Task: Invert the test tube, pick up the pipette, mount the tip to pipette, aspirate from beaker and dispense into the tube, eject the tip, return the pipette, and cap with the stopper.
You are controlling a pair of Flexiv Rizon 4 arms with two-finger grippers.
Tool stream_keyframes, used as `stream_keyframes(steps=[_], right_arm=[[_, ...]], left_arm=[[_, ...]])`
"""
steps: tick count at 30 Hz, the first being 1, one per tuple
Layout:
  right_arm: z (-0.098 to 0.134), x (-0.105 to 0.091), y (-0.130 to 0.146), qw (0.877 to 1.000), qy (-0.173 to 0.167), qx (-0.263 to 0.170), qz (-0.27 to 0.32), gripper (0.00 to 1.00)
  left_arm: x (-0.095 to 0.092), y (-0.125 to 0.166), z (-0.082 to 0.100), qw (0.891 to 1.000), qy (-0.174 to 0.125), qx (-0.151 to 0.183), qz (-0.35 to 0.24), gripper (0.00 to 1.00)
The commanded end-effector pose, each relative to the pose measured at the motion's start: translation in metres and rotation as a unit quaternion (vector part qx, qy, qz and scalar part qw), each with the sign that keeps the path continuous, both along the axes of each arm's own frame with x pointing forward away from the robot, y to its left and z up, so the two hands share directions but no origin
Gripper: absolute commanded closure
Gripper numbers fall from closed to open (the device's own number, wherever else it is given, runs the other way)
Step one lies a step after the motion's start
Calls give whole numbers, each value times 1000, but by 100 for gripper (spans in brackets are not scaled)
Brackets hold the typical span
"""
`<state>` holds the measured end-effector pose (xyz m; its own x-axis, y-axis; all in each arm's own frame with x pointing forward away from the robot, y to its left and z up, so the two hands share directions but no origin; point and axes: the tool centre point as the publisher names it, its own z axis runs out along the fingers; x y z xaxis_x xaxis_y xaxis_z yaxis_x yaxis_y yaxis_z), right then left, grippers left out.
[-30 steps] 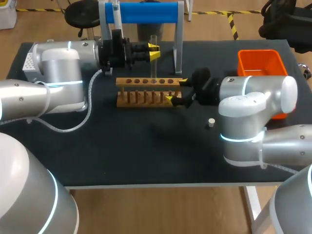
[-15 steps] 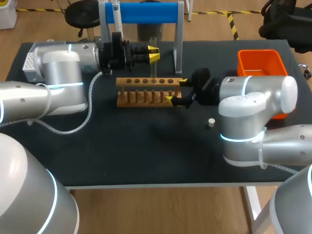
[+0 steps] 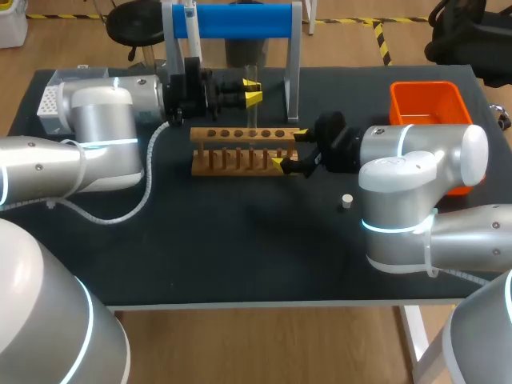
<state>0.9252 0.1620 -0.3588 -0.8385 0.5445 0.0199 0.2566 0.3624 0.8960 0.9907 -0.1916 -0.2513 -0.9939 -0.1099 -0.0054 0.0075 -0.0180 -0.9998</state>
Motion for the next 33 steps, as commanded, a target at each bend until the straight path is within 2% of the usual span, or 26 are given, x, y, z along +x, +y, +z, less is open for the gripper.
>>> stream_keyframes(steps=[1,33], right_arm=[[-1,0,0,1000,-1,0,0,0],[-1,0,0,1000,-1,0,0,0]], left_arm=[[2,-2,-3,1000,-1,-3,1,100],[3,1,-21,1000,8,-11,1,100]])
